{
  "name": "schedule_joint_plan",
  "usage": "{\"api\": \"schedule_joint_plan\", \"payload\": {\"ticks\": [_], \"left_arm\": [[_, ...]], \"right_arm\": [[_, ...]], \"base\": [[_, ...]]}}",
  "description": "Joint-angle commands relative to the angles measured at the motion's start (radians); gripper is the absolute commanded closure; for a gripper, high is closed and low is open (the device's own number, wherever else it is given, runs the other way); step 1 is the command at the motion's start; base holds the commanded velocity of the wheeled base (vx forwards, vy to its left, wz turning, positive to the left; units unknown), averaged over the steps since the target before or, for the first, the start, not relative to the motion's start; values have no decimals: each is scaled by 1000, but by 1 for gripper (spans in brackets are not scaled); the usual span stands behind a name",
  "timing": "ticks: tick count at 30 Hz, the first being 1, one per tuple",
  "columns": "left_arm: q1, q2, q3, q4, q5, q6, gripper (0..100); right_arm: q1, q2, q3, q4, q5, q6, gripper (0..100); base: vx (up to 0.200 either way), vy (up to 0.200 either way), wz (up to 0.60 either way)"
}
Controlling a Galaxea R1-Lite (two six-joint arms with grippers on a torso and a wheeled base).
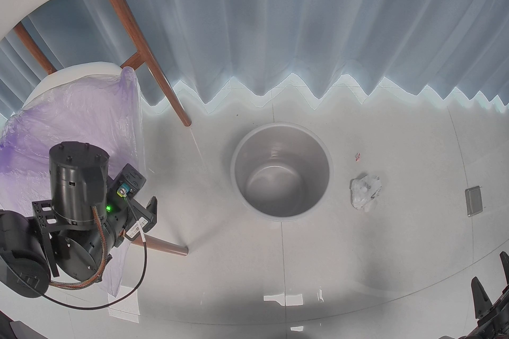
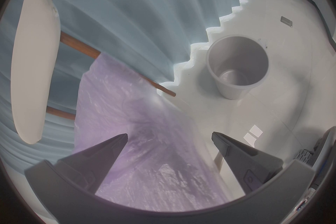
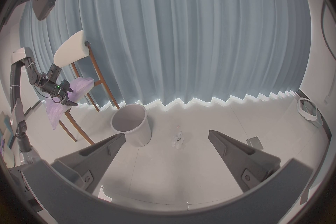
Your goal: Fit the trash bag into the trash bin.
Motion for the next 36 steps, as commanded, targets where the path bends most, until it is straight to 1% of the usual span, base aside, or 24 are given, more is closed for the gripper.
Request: {"api": "schedule_joint_plan", "payload": {"ticks": [1, 2, 3, 7, 12, 17, 21, 24, 25, 26, 29, 32, 34, 35, 36], "left_arm": [[33, 4, -5, 0, -6, 0, 0], [35, 3, -5, 1, -6, 2, 0], [41, 3, -5, 1, -6, 2, 100], [50, 1, -8, -2, -8, -1, 100], [75, -2, -33, -42, -83, -6, 100], [50, -20, -33, -124, -107, -15, 100], [29, -68, -36, -126, -115, -21, 100], [-45, -139, -51, -121, -117, -110, 100], [-57, -145, -56, -123, -117, -130, 100], [-105, -165, -68, -121, -117, -210, 100], [-168, -215, -87, -121, -115, -325, 100], [-177, -249, -97, -118, -117, -352, 100], [-189, -255, -119, -117, -141, -377, 100], [-189, -255, -119, -117, -141, -377, 100], [-194, -252, -143, -112, -196, -431, 100]], "right_arm": [[0, -18, 18, 0, 1, -1, 0], [0, -18, 18, 0, 1, -1, 0], [0, -18, 18, 0, 1, -1, 0], [0, -18, 18, 0, 1, -1, 0], [0, -18, 18, 0, 2, -1, 0], [0, -18, 18, 0, 2, -1, 0], [0, -18, 18, 0, 2, -1, 0], [0, -18, 18, 0, 2, -1, 0], [0, -18, 18, 0, 2, -1, 0], [0, -18, 18, 0, 2, -1, 0], [0, -18, 18, 0, 2, -1, 0], [0, -18, 18, 0, 1, -1, 0], [0, -18, 18, 0, 1, -1, 0], [0, -18, 18, 0, 1, -1, 0], [0, -18, 18, 0, 1, -1, 0]], "base": [[0, 0, 0], [0, 0, 0], [0, 0, 0], [0, 0, 0], [0, 0, 0], [0, 0, 0], [0, 0, 0], [0, 0, 0], [0, 0, 0], [0, 0, 0], [0, 0, 0], [0, 0, 0], [0, 0, 0], [0, 0, 0], [0, 0, 0]]}}
